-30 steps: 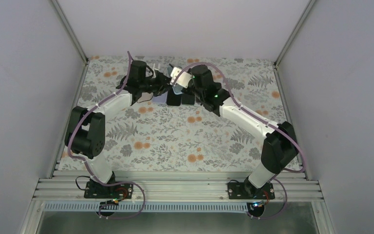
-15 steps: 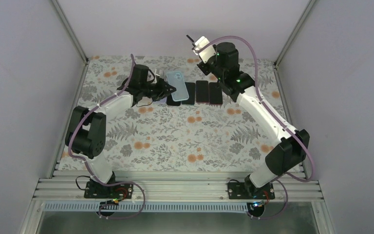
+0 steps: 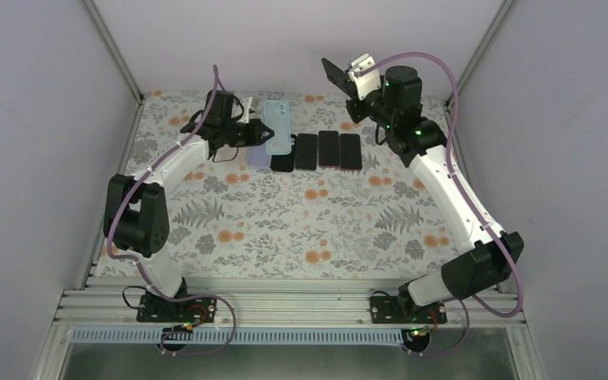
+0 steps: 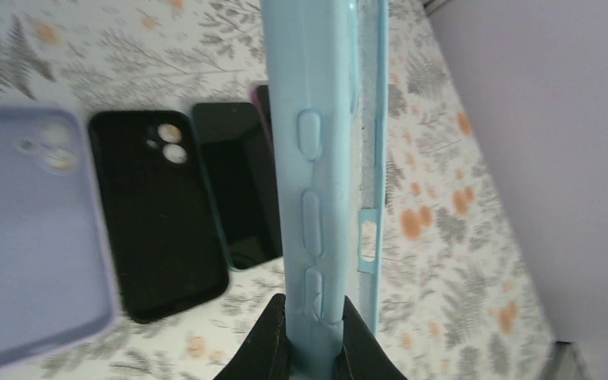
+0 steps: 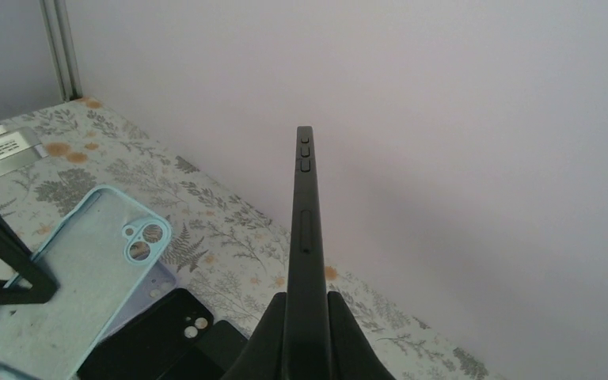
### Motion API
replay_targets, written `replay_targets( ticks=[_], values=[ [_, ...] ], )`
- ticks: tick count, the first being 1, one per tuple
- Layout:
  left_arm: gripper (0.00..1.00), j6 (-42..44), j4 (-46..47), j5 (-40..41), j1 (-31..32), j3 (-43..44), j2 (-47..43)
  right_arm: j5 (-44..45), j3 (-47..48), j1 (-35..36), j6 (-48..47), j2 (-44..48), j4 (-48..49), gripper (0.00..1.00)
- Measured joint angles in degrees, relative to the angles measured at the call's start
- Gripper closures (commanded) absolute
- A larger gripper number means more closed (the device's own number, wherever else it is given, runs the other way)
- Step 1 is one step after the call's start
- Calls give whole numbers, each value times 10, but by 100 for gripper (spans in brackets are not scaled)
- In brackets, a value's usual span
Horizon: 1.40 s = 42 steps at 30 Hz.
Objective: Take the phone out of the phone case
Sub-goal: Remove the phone case from the phone, then place the phone case at the center of the board.
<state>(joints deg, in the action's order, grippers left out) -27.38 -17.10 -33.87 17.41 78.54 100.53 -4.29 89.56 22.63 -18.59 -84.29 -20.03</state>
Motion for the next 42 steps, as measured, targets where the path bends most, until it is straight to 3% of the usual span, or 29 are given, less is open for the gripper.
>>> replay_targets(
  ticks=[8, 16, 27, 42],
  values=[
    [98, 186, -57, 28, -38, 8, -12, -31, -5, -10, 39, 6, -10, 96],
    [98, 313, -116, -42, -159, 15, -14, -42, -21, -14, 47, 6, -15, 96],
    [98, 429, -247, -95, -297, 154, 130, -45, -24, -18, 48, 6, -16, 96],
    [98, 465, -348, -93, -302, 329, 330, -51, -42, -29, 48, 6, -16, 96]
  ],
)
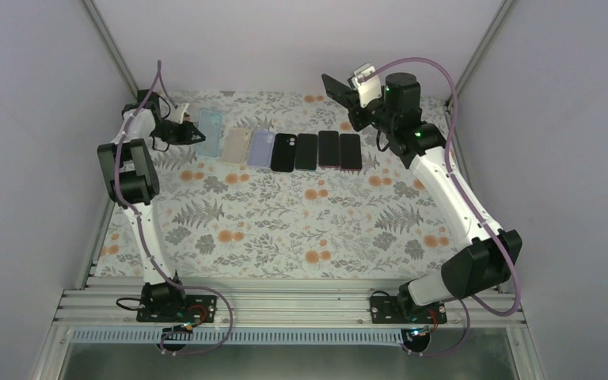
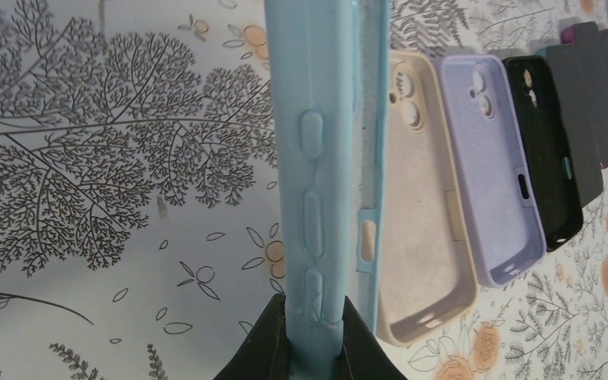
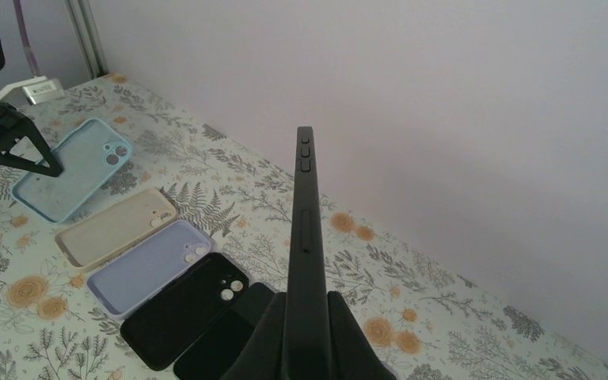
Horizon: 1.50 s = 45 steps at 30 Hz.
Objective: Take the phone out of the phone case
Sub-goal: Place the phone case at the center of the board.
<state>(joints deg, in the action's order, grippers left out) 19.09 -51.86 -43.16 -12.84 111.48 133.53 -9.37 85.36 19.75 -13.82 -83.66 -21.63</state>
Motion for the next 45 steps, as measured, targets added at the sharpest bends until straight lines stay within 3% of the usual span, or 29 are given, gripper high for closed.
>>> replay_targets(
  ticks=[27, 39, 45],
  values=[
    [97, -10, 9, -39, 9, -32, 30, -14, 0, -8, 0, 0, 0, 96],
    [70, -50, 46, 0, 15, -60, 29, -20, -9, -10, 0, 5, 0, 96],
    [63, -63, 56, 36, 31, -69, 14, -20, -9, -12, 0, 5, 1, 96]
  ],
)
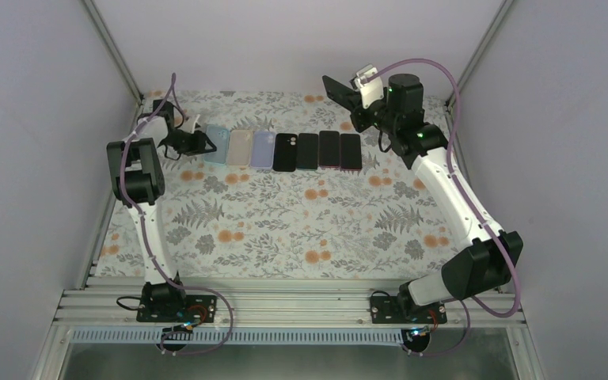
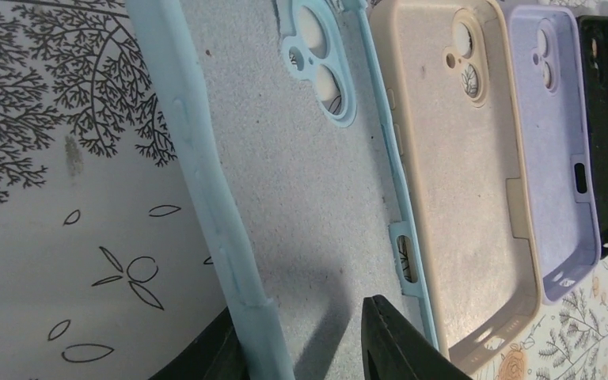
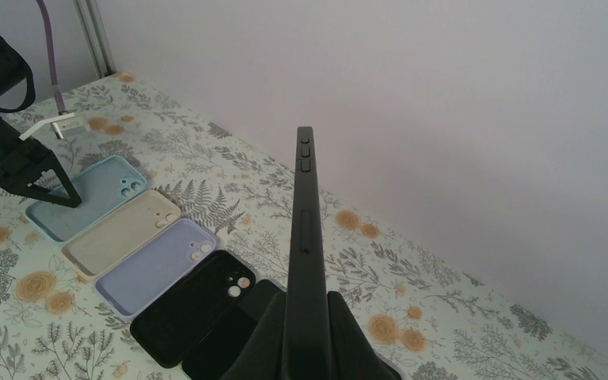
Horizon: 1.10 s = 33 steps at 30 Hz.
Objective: Take the phone out of the phone case
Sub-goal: Place the phone case at the center of the board.
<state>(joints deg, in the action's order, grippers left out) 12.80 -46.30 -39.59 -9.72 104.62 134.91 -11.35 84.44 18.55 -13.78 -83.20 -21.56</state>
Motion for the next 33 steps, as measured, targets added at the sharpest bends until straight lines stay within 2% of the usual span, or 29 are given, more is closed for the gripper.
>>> replay_targets(
  ticks=[7, 8, 9, 13, 19, 27, 33],
  values=[
    [48, -29, 13, 38, 9, -18, -21, -2, 0, 0, 0, 0, 0, 96],
    [45, -34, 15, 46, 9, -23, -27, -2, 0, 0, 0, 0, 0, 96],
    [37, -38, 17, 53, 9, -27, -31, -2, 0, 0, 0, 0, 0, 96],
    [20, -60, 22, 96, 9, -56, -65, -4, 0, 0, 0, 0, 0, 96],
    [1, -73, 38, 117, 9, -85, -136, -9, 0, 0, 0, 5, 0, 96],
    [0, -78, 83, 87, 18, -80, -259, -16, 3, 2, -3, 9, -1, 96],
    [0, -109, 124, 11, 27, -65, -305, 18, 26, 28, -30, 8, -3, 96]
  ],
)
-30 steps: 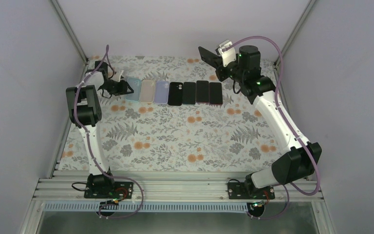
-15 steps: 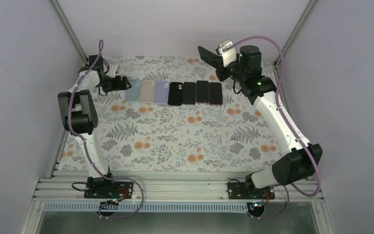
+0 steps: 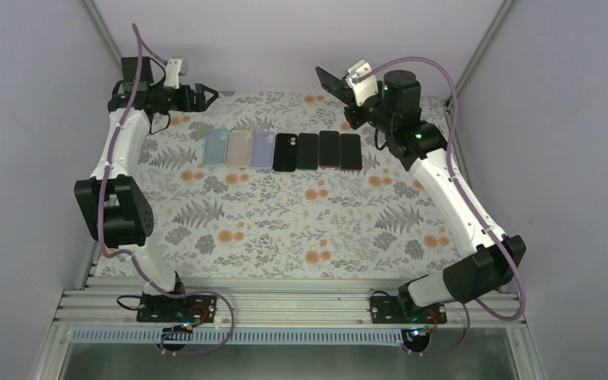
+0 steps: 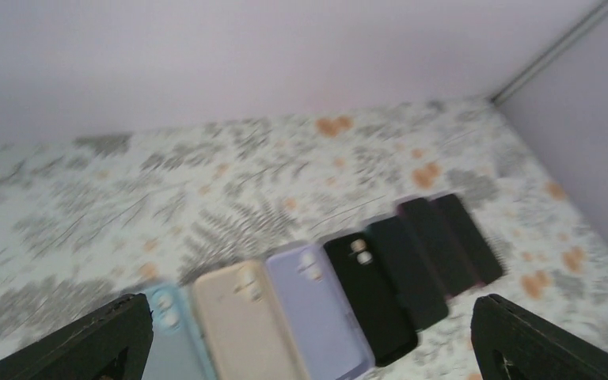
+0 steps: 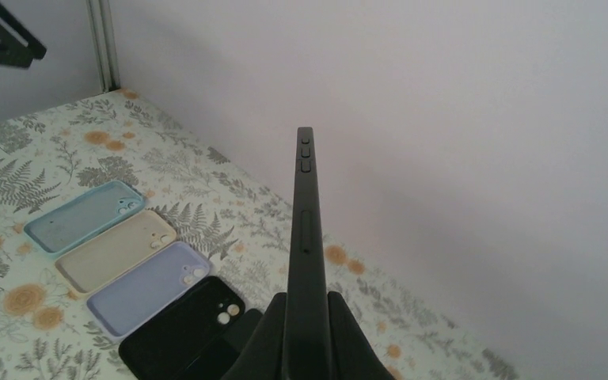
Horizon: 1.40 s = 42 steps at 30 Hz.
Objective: Take the phone out of the phone case
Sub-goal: Place the phone case at the center of the board, then place the phone at the center of the board.
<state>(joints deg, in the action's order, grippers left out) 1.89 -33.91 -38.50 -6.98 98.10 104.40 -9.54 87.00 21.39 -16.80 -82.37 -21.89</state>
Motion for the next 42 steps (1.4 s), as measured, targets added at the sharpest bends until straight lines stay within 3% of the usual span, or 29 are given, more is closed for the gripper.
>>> replay_targets(
  ticks=[9, 15, 20, 23, 27, 36, 42],
  values=[
    [0, -135, 114, -181, 3, -7, -36, 133, 5, 111, -113, -23, 52, 96],
    [0, -264, 243, -284, 13, -90, -51, 257, -52, 184, -224, -41, 136, 96],
    [7, -374, 353, -322, 38, -152, -54, 343, -125, 244, -316, -56, 219, 96],
    [8, -469, 449, -340, 57, -203, -55, 379, -156, 271, -360, -66, 262, 96],
    [9, -538, 506, -347, 85, -227, -55, 415, -183, 299, -408, -73, 319, 96],
    [13, -586, 548, -348, 142, -235, -54, 463, -235, 349, -493, -81, 432, 96],
    [28, -588, 542, -342, 159, -234, -50, 488, -269, 367, -542, -85, 509, 96]
  ],
)
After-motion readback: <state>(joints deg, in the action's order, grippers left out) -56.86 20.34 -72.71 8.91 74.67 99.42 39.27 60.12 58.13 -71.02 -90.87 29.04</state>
